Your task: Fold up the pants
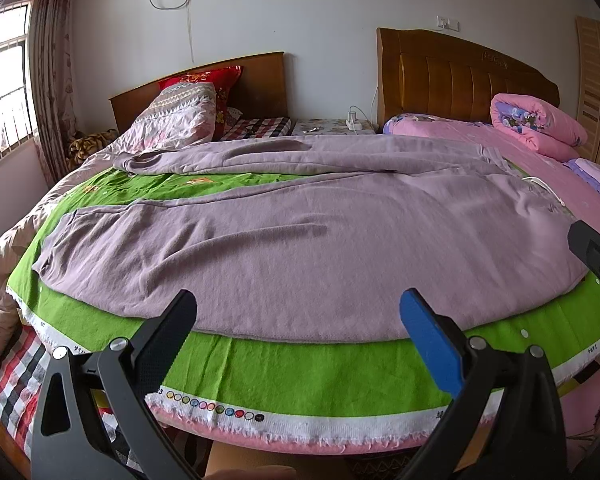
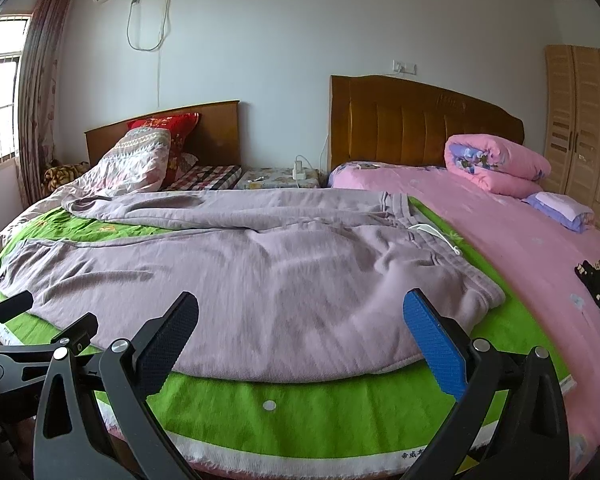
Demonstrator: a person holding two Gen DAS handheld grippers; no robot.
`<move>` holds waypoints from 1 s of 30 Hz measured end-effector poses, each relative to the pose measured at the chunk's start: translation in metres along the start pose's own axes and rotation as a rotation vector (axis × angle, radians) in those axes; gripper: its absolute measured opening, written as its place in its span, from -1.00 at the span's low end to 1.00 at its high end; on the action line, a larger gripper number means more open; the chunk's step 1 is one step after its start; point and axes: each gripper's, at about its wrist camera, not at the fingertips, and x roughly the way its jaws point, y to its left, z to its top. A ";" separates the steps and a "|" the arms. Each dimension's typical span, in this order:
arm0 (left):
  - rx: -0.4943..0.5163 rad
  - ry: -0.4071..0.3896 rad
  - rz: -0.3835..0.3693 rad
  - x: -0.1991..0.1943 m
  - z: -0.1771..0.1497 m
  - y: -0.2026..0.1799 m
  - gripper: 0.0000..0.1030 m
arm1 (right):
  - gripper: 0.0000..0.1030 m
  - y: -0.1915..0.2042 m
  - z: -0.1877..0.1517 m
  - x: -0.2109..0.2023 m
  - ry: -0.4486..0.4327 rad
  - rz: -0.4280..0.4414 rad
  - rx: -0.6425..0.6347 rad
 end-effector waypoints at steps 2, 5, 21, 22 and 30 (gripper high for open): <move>0.000 0.002 -0.001 0.001 -0.002 0.000 0.97 | 0.92 0.000 0.000 0.000 0.001 0.001 0.000; -0.001 0.004 0.000 0.002 -0.003 0.001 0.97 | 0.92 0.000 -0.001 0.000 0.004 0.002 0.001; 0.000 0.005 -0.001 0.002 -0.004 0.002 0.97 | 0.92 -0.001 -0.003 0.003 0.020 0.007 0.003; 0.000 0.005 0.000 0.002 -0.004 0.002 0.97 | 0.92 -0.001 -0.003 0.003 0.021 0.007 0.004; 0.000 0.006 -0.001 0.002 -0.003 0.002 0.97 | 0.92 -0.001 -0.003 0.003 0.020 0.007 0.004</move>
